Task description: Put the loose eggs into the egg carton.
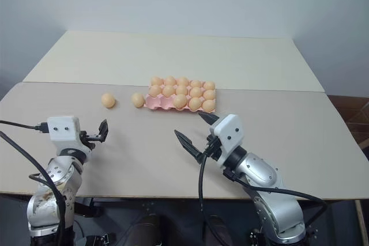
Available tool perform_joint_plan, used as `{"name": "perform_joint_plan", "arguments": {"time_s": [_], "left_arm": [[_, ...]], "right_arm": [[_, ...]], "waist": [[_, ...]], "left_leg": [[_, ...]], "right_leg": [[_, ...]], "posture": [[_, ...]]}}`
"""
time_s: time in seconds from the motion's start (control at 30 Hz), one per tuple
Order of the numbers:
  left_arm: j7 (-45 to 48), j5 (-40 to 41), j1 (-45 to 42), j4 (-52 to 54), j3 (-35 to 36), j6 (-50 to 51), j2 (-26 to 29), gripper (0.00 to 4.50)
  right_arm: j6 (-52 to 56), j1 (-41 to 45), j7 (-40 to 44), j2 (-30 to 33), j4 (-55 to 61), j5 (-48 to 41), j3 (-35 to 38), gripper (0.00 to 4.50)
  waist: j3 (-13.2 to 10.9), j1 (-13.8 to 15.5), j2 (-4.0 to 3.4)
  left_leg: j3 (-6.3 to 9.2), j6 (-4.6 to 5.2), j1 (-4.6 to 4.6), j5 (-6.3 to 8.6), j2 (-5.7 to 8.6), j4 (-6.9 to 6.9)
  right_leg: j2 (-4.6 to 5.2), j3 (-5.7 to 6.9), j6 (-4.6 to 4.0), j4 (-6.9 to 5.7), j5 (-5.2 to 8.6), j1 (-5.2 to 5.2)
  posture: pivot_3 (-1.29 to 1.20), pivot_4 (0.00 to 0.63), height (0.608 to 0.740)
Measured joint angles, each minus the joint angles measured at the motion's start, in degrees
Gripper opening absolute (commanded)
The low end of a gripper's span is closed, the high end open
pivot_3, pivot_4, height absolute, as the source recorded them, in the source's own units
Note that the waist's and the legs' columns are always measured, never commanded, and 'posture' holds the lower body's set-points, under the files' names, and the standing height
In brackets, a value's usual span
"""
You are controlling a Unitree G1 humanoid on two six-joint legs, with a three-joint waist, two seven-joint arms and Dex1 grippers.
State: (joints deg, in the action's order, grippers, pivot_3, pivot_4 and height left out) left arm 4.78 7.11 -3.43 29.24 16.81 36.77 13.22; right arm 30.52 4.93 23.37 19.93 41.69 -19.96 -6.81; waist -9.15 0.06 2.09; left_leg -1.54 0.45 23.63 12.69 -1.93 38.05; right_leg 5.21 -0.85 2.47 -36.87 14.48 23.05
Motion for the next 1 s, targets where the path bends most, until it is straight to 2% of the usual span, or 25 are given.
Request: {"name": "perform_joint_plan", "arguments": {"time_s": [0.27, 0.4, 0.63, 1.0], "left_arm": [[-1.0, 0.0, -6.1, -4.2, -0.2, 3.7, 1.0, 4.45], [-0.8, 0.2, -13.0, -9.3, -0.2, 8.9, 3.6, 4.45], [-0.8, 0.1, -19.7, -18.1, -0.2, 12.0, 6.4, 4.45], [-1.4, 0.1, -27.3, -29.2, -0.1, 11.4, 6.7, 4.45]], "right_arm": [[0.6, 1.9, -0.5, -0.1, 0.0, -0.4, -0.5, 4.5], [3.2, 5.9, -1.2, -0.2, 0.2, -0.7, -1.0, 4.5], [6.1, 7.7, -2.0, 0.0, 0.7, -1.1, -1.6, 4.5], [6.5, 8.4, -3.2, -0.1, 0.8, -0.5, -2.9, 4.5]], "waist": [[0.0, 0.0, 0.0], [0.0, -0.2, 0.0], [0.0, -0.3, 0.0], [0.0, -0.6, 0.01]], "left_leg": [[0.0, 0.0, 0.0, 0.0, 0.02, 0.0], [0.0, 0.0, -0.01, 0.0, 0.02, 0.0], [0.0, 0.0, 0.06, 0.0, 0.03, -0.01], [0.0, 0.0, 0.09, 0.0, 0.04, -0.01]], "right_leg": [[-0.02, 0.01, 0.0, -0.03, 0.0, 0.01], [-0.05, 0.02, 0.01, -0.07, 0.0, 0.02], [-0.02, 0.04, 0.01, -0.11, -0.01, 0.08], [-0.02, 0.04, 0.01, -0.13, -0.01, 0.11]], "posture": [[0.0, 0.15, 0.74], [0.0, 0.15, 0.74], [0.0, 0.15, 0.74], [0.0, 0.15, 0.74]]}}
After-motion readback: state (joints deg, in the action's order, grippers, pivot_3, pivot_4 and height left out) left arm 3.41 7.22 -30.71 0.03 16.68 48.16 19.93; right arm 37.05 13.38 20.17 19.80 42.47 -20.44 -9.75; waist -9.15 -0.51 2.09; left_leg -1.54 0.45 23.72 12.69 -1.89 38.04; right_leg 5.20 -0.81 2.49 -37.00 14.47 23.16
